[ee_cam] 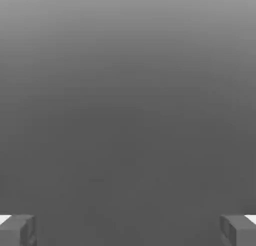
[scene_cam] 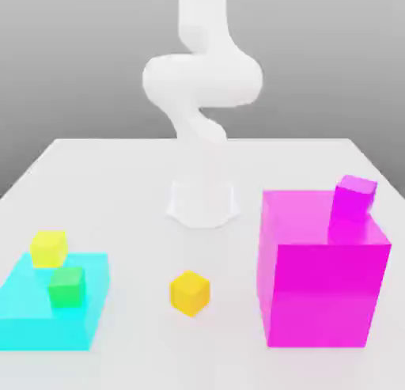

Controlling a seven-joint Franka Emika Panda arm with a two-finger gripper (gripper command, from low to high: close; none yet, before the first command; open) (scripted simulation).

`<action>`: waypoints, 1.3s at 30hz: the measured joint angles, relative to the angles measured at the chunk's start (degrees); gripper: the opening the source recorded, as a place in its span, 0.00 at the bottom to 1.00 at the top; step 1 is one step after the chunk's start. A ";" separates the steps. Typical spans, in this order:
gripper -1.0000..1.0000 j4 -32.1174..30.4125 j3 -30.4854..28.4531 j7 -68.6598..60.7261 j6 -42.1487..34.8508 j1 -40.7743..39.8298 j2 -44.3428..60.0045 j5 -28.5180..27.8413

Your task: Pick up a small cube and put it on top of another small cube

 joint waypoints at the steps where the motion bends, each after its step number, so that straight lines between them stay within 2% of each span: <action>1: 0.50 -1.74 -0.17 -1.83 1.51 0.31 1.86 -0.93; 14: 0.50 -22.18 -7.39 -26.55 19.10 3.48 23.50 -7.83; 18: 0.50 -28.44 -10.57 -35.95 24.59 4.87 29.84 -7.48; 22: 0.50 -34.23 -13.67 -46.82 30.03 7.33 35.95 -4.12; 27: 0.50 -34.03 -13.35 -51.21 35.07 8.60 42.26 0.65; 33: 0.50 -32.71 -5.74 -56.39 41.22 3.06 49.72 8.10; 37: 0.50 -32.22 -0.50 -57.81 45.44 -2.12 54.60 9.40; 38: 0.00 -32.15 0.35 -57.82 46.09 -3.09 55.26 9.22; 39: 0.00 -32.15 0.35 -57.82 46.09 -3.10 55.26 9.22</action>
